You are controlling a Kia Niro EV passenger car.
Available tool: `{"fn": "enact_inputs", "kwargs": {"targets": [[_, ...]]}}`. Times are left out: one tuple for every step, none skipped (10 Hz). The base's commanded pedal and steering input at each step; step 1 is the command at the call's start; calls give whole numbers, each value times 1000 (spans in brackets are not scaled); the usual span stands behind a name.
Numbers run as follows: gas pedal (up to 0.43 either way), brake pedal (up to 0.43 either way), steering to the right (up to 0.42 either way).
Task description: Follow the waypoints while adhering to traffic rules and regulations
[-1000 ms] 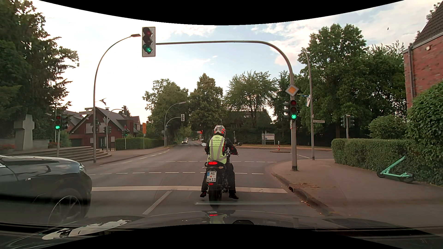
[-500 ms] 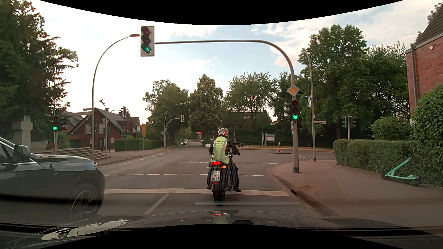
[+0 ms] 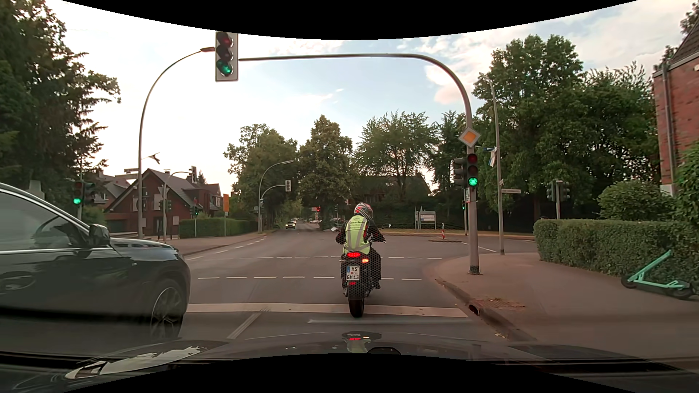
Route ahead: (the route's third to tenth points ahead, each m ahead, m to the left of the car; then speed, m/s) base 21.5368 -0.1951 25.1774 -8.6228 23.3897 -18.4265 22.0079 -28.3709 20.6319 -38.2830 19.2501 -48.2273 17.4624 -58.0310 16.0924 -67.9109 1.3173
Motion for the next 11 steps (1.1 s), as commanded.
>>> {"fn": "enact_inputs", "kwargs": {"targets": [[150, 0, -23], [150, 0, -23], [150, 0, -23], [150, 0, -23], [138, 0, -23], [130, 0, -22], [118, 0, -20], [118, 0, -18], [110, 0, -17], [87, 0, -12], [87, 0, -6]]}}
